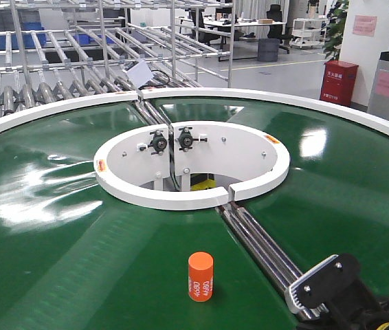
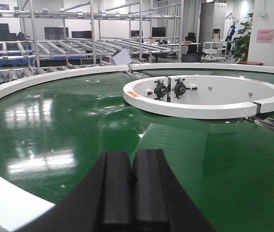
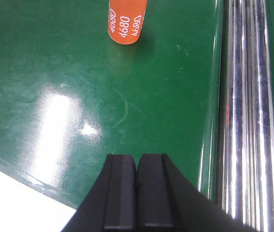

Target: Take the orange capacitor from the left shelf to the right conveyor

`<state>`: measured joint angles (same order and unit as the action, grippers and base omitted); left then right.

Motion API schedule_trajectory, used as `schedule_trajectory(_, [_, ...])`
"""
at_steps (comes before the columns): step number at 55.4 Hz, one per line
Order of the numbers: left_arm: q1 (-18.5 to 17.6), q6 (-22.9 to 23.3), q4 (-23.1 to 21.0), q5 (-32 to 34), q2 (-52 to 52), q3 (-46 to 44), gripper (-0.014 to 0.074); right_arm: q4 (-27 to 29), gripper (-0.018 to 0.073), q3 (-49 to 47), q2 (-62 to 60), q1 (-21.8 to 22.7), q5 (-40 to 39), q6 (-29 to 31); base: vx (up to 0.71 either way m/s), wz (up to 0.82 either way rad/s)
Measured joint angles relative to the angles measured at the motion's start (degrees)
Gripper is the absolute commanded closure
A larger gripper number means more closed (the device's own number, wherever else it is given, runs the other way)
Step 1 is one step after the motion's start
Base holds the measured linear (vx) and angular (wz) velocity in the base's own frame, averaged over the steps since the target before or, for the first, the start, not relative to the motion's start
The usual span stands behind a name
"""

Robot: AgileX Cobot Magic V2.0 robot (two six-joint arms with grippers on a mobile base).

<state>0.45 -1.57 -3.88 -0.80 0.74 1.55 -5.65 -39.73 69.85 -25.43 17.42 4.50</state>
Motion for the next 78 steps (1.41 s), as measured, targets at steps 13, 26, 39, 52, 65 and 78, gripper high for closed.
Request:
schedule_trajectory(13, [0.0, 0.0, 0.0, 0.0, 0.0, 0.0, 0.0603, 0.0, 0.0571, 0.0, 0.0, 0.0, 0.5, 0.0, 0.00, 0.00])
schedule_trajectory(26, [0.0, 0.0, 0.0, 0.0, 0.0, 0.0, 0.0603, 0.2, 0.0571, 0.0, -0.4, 0.0, 0.6, 0.0, 0.00, 0.00])
schedule_trajectory(39, [0.0, 0.0, 0.0, 0.0, 0.0, 0.0, 0.0603, 0.0, 0.0571, 0.1, -6.9, 0.2, -1.0, 0.0, 0.00, 0.00])
schedule_trajectory(52, [0.0, 0.0, 0.0, 0.0, 0.0, 0.0, 0.0603, 4.1, 0.0568, 0.4, -18.7, 10.4, 0.9, 0.0, 0.00, 0.00])
schedule_trajectory(65, [0.0, 0.0, 0.0, 0.0, 0.0, 0.0, 0.0603, 5.6, 0.0567, 13.0, -36.6, 19.9, -4.5, 0.0, 0.00, 0.00])
schedule_trajectory(78, [0.0, 0.0, 0.0, 0.0, 0.0, 0.0, 0.0603, 7.1, 0.0567, 33.0, -55.2, 22.4, -14.1, -0.4, 0.00, 0.00])
